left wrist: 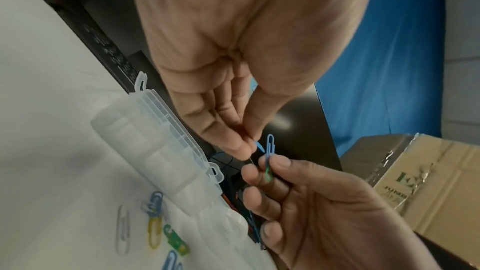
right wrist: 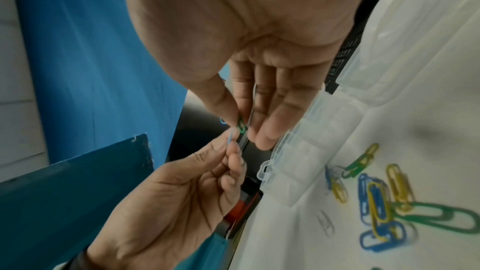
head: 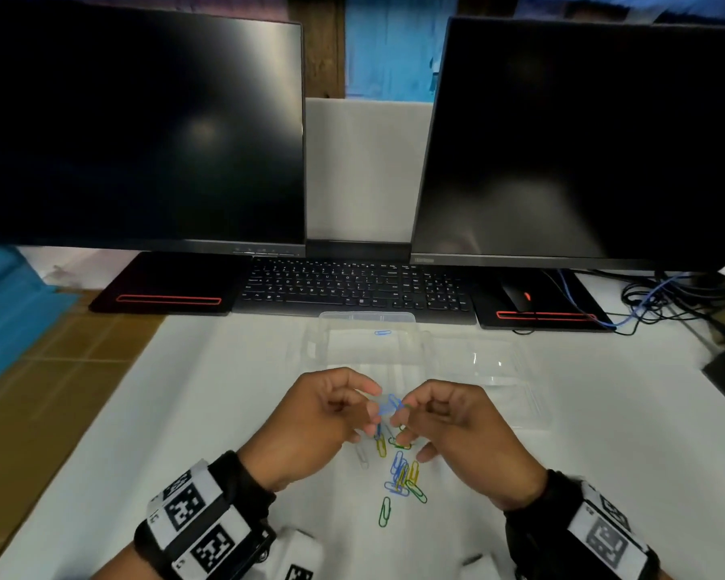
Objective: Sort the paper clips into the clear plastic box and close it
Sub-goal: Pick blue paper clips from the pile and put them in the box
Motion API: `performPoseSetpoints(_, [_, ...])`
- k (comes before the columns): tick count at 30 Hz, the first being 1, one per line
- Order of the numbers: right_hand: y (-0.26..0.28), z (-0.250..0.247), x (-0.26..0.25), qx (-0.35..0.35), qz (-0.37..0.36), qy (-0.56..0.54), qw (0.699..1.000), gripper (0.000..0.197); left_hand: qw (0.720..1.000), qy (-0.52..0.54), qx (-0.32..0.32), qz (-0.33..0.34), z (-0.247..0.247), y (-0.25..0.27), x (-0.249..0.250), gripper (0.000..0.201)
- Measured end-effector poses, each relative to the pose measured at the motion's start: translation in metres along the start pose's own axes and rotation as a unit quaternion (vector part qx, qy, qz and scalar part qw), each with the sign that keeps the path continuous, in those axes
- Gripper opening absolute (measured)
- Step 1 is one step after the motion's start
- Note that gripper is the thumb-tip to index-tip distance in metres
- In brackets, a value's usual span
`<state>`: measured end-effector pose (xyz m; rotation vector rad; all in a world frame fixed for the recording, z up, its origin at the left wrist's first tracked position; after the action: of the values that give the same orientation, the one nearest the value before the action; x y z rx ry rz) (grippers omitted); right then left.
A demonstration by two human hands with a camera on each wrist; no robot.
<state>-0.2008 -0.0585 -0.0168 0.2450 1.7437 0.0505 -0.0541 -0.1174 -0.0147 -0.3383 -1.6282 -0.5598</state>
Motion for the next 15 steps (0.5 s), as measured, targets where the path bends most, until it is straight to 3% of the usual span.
performPoseSetpoints(3, [0.001, 0.005, -0.003, -0.003, -0.003, -0.017, 1.0, 0.008, 0.999, 0.032, -0.003, 0.007, -0.004, 0.002, 0.005, 0.023])
performPoseSetpoints(8, [0.002, 0.009, -0.002, 0.001, 0.012, -0.038, 0.999, 0.007, 1.0, 0.009, 0.016, 0.025, -0.009, 0.001, 0.009, 0.017])
performPoseSetpoints(15, [0.001, 0.007, -0.001, 0.017, 0.039, -0.067, 0.997, 0.013, 0.989, 0.107, 0.097, -0.025, -0.02, -0.019, 0.005, 0.009])
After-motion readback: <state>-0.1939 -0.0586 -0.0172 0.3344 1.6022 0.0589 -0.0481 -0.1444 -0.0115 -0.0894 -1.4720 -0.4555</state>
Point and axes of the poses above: each hand's wrist, its own y-axis away from the middle knuckle, its own z-axis out of the palm, x = y × z, the point moved 7 cm from there along -y, towards the middle knuckle, and after that the axes turned 4 degrees about y, right-handed, at the moved point
